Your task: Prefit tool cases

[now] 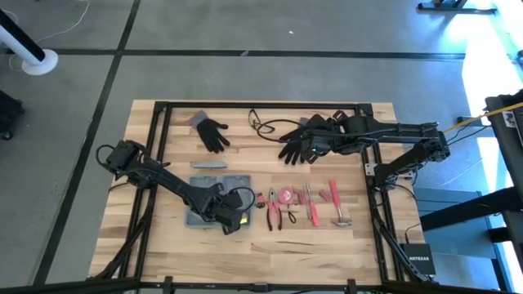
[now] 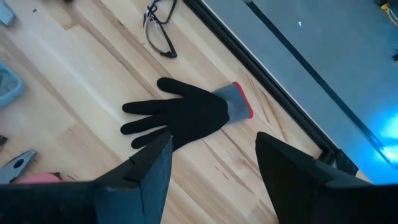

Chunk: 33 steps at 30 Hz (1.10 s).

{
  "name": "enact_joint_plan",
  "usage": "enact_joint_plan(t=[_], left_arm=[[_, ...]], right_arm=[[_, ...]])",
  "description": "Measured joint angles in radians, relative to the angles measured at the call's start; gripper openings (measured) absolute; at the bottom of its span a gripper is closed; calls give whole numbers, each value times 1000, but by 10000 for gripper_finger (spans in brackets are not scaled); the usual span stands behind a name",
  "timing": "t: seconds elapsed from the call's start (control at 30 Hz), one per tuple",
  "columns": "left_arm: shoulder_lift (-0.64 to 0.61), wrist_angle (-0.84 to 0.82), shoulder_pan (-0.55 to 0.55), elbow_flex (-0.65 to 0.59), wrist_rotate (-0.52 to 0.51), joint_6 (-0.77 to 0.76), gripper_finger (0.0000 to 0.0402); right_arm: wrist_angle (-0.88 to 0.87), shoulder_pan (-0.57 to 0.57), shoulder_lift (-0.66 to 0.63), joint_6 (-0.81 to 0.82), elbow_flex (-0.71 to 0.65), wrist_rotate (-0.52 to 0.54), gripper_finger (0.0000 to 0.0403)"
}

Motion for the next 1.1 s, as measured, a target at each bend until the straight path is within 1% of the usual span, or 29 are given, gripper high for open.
enact_joint_plan(t=[0.13,0.2,0.27,0.37,0.43,0.57,0.73,0.83,0.97,1.1], left_arm=[[-42,7,0,6,-15,2,23],[-62,23,1,10,-16,12,12],[-74,34,1,9,-15,35,11],[-81,46,2,9,9,24,30],[-82,57,2,9,30,5,50],[-82,77,-2,9,35,-32,96],[-57,107,1,9,28,-213,140],[-37,128,-2,9,22,-255,152],[-21,129,-2,9,22,-304,155],[-4,118,-2,9,21,-321,155]], right_arm=[[0,0,0,-10,0,7,221],[0,0,0,-22,0,7,221],[0,0,0,-25,0,7,221],[0,0,0,-25,0,7,221],[0,0,0,-25,0,7,221],[1,0,0,-26,0,7,221],[2,0,0,-29,0,6,221],[2,0,0,-35,0,6,221],[5,0,0,-74,0,6,221],[11,0,0,-77,0,5,221]])
